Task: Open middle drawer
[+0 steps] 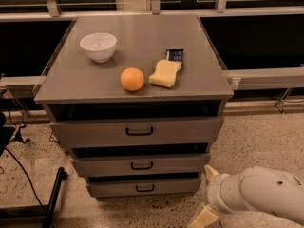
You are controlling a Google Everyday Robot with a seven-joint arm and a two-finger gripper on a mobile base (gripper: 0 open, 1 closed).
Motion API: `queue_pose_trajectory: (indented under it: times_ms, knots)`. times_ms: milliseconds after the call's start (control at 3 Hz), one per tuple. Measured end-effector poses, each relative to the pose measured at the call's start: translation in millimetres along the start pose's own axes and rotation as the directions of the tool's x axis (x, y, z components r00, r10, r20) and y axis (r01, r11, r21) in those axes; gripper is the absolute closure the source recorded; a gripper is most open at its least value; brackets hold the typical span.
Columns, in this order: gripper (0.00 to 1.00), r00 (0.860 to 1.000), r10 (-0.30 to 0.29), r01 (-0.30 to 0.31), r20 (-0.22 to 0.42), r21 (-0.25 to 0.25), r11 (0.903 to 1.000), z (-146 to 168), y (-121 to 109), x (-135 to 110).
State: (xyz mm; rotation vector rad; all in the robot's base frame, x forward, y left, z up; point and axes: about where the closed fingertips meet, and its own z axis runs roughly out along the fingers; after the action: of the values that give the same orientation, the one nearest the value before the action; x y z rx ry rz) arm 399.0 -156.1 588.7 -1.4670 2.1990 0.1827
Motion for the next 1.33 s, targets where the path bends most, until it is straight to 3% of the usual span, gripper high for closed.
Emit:
queue_pose_trajectory:
  times_ms: [333, 667, 1000, 1333]
  knots:
    - [0.00, 0.998, -0.016, 0.017, 0.054, -0.027, 0.9995, 26.0, -3.2, 5.4]
    - [0.00, 0.984, -0.083, 0.098, 0.156, -0.090, 0.9911, 77.9, -18.6, -3.1]
    - [0.00, 0.967, -0.125, 0.153, 0.222, -0.114, 0.9816, 114.5, -32.7, -11.7]
    - [0.00, 0.967, -0.126, 0.153, 0.222, -0.113, 0.9816, 114.6, -32.6, -11.6]
